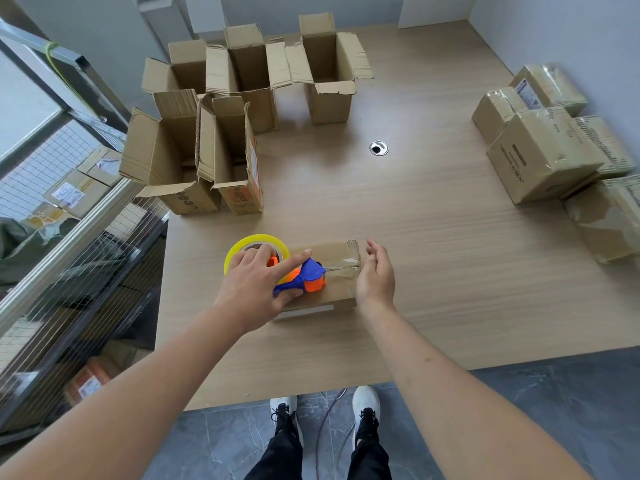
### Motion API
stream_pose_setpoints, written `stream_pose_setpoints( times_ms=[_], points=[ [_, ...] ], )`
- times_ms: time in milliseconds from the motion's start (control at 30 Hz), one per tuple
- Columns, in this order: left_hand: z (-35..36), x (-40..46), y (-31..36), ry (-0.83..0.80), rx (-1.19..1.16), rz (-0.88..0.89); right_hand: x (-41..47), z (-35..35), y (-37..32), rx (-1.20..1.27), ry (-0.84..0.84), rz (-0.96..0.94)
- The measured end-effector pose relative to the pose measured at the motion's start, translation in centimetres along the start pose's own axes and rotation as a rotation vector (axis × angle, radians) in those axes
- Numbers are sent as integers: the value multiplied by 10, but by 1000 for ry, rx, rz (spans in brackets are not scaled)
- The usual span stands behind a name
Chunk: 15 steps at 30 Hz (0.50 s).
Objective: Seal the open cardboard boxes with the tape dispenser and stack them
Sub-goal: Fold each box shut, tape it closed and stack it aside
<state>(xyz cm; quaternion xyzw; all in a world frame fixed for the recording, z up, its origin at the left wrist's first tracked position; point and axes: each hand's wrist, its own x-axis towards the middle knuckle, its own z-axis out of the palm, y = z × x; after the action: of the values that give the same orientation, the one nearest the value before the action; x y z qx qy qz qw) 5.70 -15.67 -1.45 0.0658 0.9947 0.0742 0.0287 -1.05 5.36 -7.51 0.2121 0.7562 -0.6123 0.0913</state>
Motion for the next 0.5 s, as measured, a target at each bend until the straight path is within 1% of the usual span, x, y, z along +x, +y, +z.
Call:
stream_pose_setpoints(
  times_ms=[67, 133, 200, 267, 400, 500],
  points=[
    [-1, 0, 1, -9, 4, -5, -3, 4, 1, -107, -57, -96],
    [-3, 2, 2, -31, 9, -4, -4, 9, 5, -238, -120, -93],
    [-6, 4, 2, -53, 10, -4, -3, 12, 6, -404, -96, -95],
    [-10, 6, 1, -85, 24, 7, -3, 14, 5, -502, -45, -96],
    [-29, 17, -3, -176, 48, 92, -6, 17, 5, -511, -9, -81],
    [-47, 22, -5, -257, -56, 153, -9, 16, 4, -505, 5, -80]
  ],
)
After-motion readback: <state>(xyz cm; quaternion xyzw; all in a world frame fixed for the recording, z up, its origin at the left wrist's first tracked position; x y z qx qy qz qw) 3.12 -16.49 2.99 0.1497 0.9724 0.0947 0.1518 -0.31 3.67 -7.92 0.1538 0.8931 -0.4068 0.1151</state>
